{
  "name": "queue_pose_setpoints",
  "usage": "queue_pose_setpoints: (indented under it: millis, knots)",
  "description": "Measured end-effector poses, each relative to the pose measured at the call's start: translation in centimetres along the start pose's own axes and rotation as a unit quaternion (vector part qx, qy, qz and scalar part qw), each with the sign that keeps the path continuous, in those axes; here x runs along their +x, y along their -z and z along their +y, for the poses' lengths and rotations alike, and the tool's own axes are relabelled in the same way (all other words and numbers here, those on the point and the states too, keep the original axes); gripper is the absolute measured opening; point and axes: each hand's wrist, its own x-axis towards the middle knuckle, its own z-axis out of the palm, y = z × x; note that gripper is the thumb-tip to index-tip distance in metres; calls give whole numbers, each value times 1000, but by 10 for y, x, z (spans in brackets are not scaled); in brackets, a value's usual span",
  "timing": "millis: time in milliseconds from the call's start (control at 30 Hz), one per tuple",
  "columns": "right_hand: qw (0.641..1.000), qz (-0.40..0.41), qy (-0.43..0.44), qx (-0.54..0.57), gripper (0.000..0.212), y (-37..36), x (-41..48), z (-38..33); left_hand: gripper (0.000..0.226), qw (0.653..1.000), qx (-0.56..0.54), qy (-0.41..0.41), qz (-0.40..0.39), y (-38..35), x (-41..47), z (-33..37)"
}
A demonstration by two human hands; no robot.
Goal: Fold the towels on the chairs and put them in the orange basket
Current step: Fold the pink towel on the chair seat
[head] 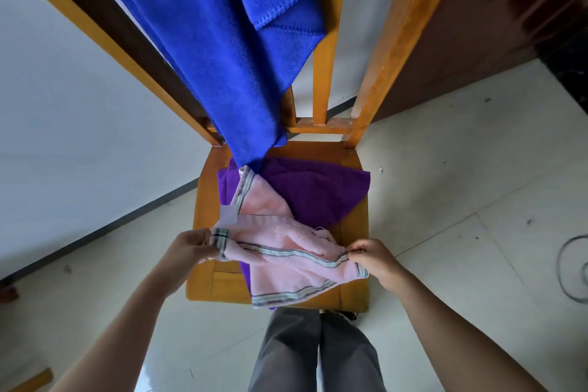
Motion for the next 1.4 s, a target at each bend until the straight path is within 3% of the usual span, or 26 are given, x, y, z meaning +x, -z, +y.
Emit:
queue_pose_setpoints:
  millis: [33,133,267,467,633,833,1067,1400]
  knots:
    - [1000,20,3,15,26,4,-3,0,47,1000,-6,3,-10,2,1,2]
    - [996,59,23,58,29,23,-20,-11,8,999,-41,-19,13,-1,-6,18]
    - [988,99,75,93,25,56,-56,-43,16,989,-111,-93,40,0,-25,46]
    - [971,132,172,104,23,102,-120,-104,47,963,-180,-188,63,13,-85,88]
    - [954,129,259,81,23,123,-176,-153,11,933,-230,-245,130,21,-149,106]
    - [926,101,363,26,23,128,-245,-209,34,910,-228,-291,187,33,-215,109]
    - [895,74,440,-29,23,116,-304,-254,18,895,-174,-323,251,52,-282,110]
    - [861,115,487,-84,11,80,-340,-270,34,829,-368,-334,256,87,-318,99]
